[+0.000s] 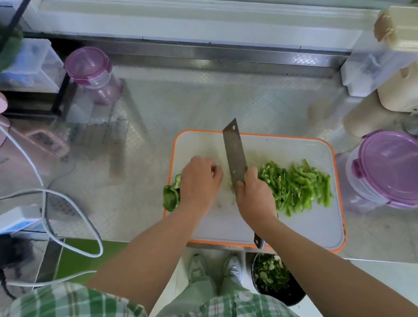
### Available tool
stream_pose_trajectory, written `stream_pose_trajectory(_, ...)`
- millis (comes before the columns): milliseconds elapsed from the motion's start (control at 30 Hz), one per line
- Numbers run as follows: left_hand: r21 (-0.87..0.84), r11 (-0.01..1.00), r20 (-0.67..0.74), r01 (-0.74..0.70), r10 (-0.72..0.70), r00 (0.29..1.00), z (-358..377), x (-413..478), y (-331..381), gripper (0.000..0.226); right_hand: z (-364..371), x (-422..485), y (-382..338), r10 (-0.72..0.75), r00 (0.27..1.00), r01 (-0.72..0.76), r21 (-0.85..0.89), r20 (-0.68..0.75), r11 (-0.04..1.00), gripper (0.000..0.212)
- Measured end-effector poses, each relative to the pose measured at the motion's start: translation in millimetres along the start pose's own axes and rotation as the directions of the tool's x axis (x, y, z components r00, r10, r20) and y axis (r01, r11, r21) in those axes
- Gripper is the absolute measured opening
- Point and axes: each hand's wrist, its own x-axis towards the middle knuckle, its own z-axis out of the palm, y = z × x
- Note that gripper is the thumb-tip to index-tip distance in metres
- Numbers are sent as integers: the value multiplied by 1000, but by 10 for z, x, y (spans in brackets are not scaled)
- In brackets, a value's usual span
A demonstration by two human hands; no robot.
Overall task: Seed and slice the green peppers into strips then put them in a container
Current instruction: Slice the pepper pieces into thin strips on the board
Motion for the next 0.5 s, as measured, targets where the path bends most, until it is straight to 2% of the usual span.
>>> stream_pose_trajectory(67, 18, 1000, -85, 16, -14, 996, -143, 31, -64, 14, -31, -17, -30, -24, 1000, 24, 22, 4, 999, 14)
stream_pose_trajectory(133, 132, 990, -122, 38, -21, 992, -289, 39, -169, 21, -44, -32, -71, -58, 998, 58, 32, 14, 998, 13)
stream_pose_trajectory(167, 222, 973, -98, 61, -40, 994, -359, 32, -234, 29, -37, -40, -88, -77, 997, 76, 37, 26, 996, 13)
stream_pose_trajectory(233, 318, 941, 51, 117, -140, 989, -454, 13, -391, 44, -14, -73, -125, -107, 992, 103, 53, 60, 993, 13)
stream_pose_trajectory(300, 314, 933, 194, 175, -243, 950, -476, -26, -534, 49, 31, -117, -164, -135, 986, 132, 38, 103, 991, 13)
stream_pose_trajectory(333, 317, 930, 221, 187, -265, 939, -471, -50, -587, 45, 62, -144, -178, -148, 981, 148, 15, 124, 989, 14)
stream_pose_trajectory(433, 303, 930, 203, 207, -275, 940, -463, -149, -661, 26, 135, -231, -173, -157, 968, 172, -62, 195, 983, 18)
stream_pose_trajectory(500, 233, 933, 156, 274, -314, 937, -451, -198, -670, 28, 163, -250, -100, -155, 967, 175, -83, 204, 981, 19)
